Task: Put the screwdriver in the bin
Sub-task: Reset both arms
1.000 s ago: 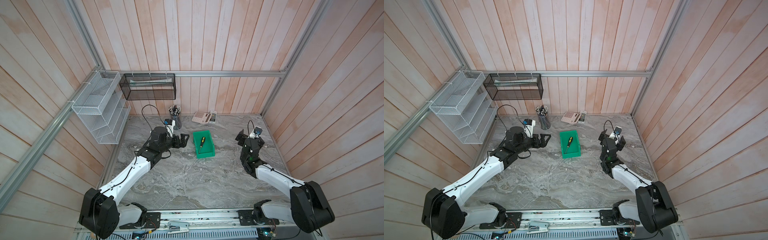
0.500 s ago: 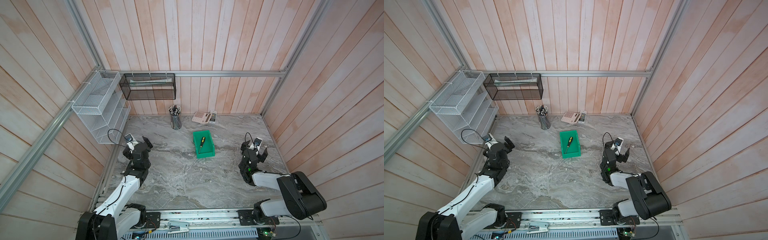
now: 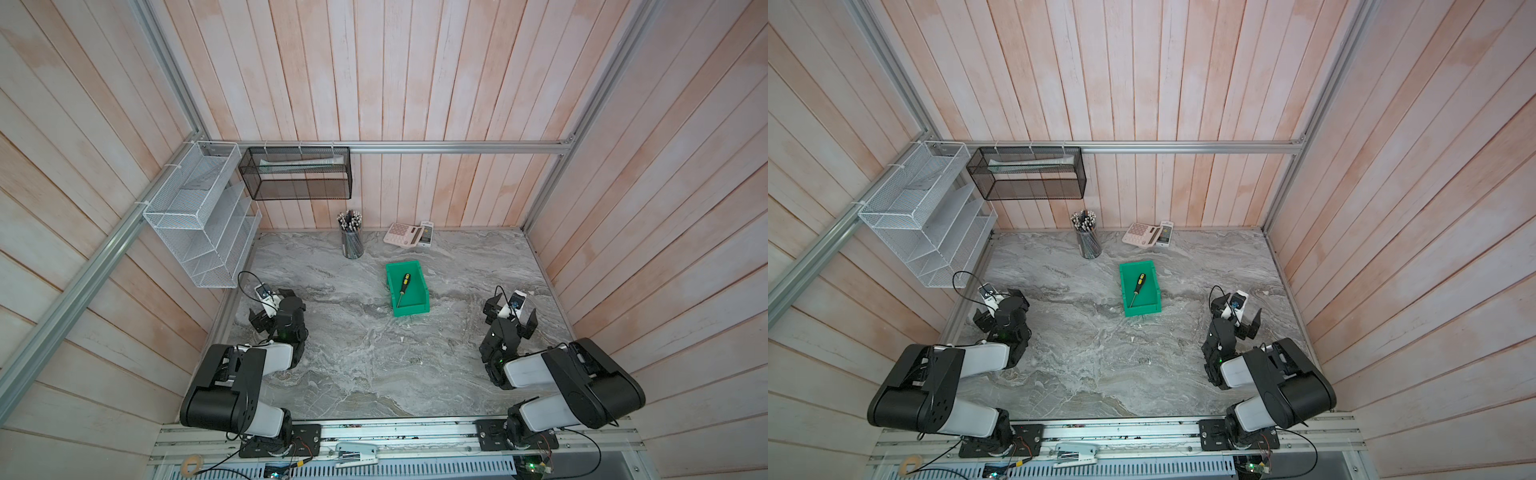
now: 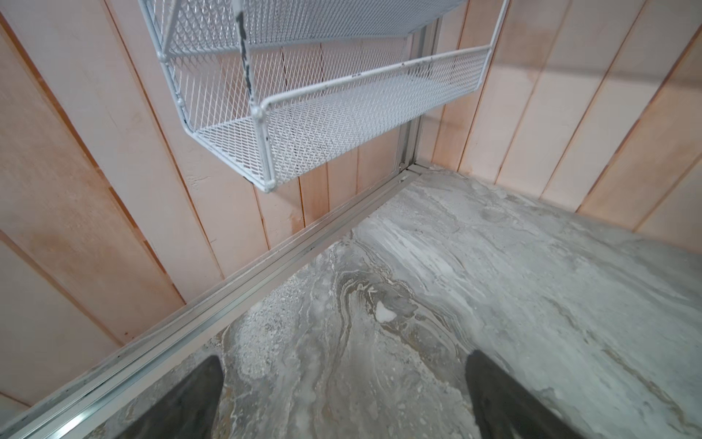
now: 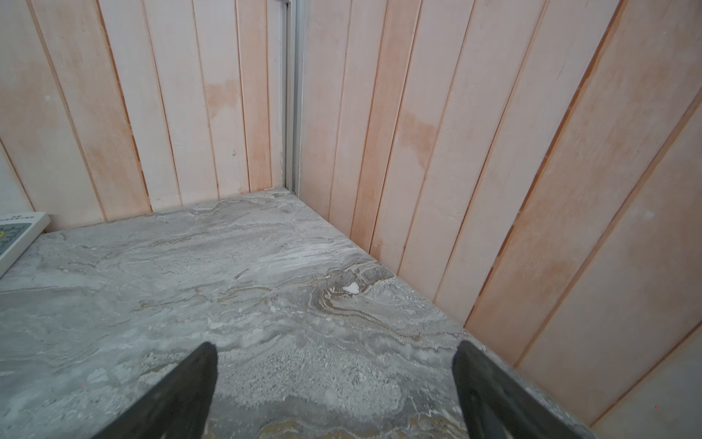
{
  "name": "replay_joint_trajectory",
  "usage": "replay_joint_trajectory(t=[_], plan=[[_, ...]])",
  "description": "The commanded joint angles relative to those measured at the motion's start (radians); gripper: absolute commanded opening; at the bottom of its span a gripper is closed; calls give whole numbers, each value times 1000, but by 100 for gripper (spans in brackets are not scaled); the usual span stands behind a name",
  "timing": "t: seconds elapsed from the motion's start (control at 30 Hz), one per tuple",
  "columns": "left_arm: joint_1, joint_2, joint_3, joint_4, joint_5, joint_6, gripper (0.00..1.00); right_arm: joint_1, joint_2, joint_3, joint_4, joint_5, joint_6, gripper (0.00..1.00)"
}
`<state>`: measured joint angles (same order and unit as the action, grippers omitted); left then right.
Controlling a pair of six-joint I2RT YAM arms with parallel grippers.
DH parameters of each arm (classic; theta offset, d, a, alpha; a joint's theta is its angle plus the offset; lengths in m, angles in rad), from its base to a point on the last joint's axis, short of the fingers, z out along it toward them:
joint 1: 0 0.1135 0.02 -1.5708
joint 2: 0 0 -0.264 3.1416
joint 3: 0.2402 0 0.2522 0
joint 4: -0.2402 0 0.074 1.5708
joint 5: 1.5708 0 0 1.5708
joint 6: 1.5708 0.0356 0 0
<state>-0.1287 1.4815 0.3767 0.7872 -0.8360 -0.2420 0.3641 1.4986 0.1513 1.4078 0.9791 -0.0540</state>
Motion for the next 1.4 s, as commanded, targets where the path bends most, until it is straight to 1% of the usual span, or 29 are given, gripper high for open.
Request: replay_joint_trajectory(t=[0.0,0.03,0.07,0.13,0.27,0.33,0.37,0.47,0.57,0.63,0.73,0.83,0.9,0.93,1.0,1.07,1.13,1.17,1.23,1.3,1.33,1.37], plan=[[6,-1,-18,144,89,79,100,9,117,-16,336,16,-132,98],[6,-3,-48,213,130,112,100,15,165,-15,430,27,-182,98],[3,-9,-71,250,154,129,100,33,188,-9,463,53,-210,98],[-4,-21,-111,314,189,151,100,63,205,3,465,37,-257,98],[-18,-15,-163,426,278,224,100,63,198,-13,465,44,-240,98],[-19,-3,-154,417,346,253,100,63,185,-26,465,31,-224,98],[-19,6,-143,410,359,263,100,64,184,-27,465,29,-222,98],[-19,4,-134,391,367,261,100,57,184,-26,464,17,-218,98],[-19,4,-134,392,367,261,100,30,164,-39,451,-48,-197,98],[-19,4,-143,407,367,263,100,13,133,-46,394,-92,-163,98],[-25,0,-213,540,401,283,100,-3,109,-49,343,-140,-139,98],[-53,49,-298,762,435,331,100,-5,107,-55,350,-158,-140,98],[-64,74,-309,806,427,346,100,-10,103,-67,356,-175,-133,98],[-63,69,-307,793,429,345,100,-10,103,-79,373,-181,-132,98],[-64,56,-309,776,439,343,100,-10,117,-120,466,-187,-126,98],[-70,78,-317,822,454,360,100,-20,105,-133,464,-203,-106,98],[-61,92,-317,823,498,359,100,-31,100,-139,463,-220,-97,98],[-23,97,-305,774,570,335,100,-36,98,-141,464,-228,-94,98],[7,120,-230,680,566,313,100,-40,100,-138,463,-245,-97,98],[47,50,-132,374,614,251,100,-40,103,-132,454,-269,-109,98],[77,61,-115,371,645,240,100,-41,101,-128,441,-275,-108,98],[82,76,-116,399,649,235,100,-48,93,-125,418,-289,-97,98]])
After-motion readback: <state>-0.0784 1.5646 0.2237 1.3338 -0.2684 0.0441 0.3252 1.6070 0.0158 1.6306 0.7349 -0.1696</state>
